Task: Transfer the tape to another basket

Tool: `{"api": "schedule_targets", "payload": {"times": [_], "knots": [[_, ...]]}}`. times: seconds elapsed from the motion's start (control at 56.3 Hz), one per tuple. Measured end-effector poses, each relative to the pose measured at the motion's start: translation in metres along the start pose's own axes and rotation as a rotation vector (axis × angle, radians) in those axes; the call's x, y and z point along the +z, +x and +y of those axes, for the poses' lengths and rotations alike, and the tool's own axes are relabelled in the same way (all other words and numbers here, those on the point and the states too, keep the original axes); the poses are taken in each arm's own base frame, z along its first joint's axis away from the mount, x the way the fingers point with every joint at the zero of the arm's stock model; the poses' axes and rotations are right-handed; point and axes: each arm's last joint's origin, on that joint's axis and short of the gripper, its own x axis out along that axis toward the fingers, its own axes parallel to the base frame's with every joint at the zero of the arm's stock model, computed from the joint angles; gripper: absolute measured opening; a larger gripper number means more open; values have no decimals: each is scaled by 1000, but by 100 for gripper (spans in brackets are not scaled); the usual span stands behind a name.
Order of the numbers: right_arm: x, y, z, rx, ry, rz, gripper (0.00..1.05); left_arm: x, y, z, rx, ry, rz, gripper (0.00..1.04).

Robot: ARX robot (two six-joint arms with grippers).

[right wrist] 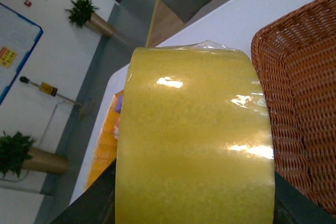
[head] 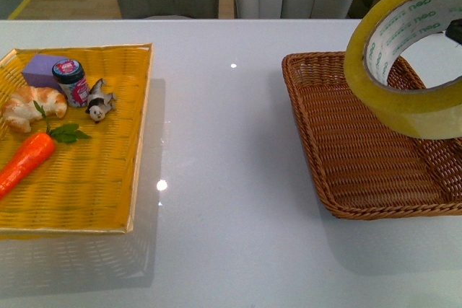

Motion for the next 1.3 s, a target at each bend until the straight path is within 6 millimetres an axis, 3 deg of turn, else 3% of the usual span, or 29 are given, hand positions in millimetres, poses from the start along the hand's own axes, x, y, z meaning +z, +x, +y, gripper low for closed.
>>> {"api": "schedule_targets", "payload": {"times": [0.142,0.426,0.586,0.71,0.976,1.136,1.296], "knots": [[13,13,-19,-71,-5,-2,46,-17,-16,13,-4,10,21,1],[47,62,-66,-197,37,-1,46,-33,-43,31,0,13,9,2],[51,100,-90,-313,25,55,46,-40,-57,38,2,13,11,2],[39,130,-98,-441,-234,218,46,-46,-67,50,8,14,13,2],[28,157,-99,-518,-883,424,46,-55,-79,50,3,15,-2,2],[7,166,-114,-442,-1330,596,46,-55,-86,50,2,15,-6,2],[8,175,-113,-367,-1579,610,46,-54,-91,50,2,15,-9,2]]}}
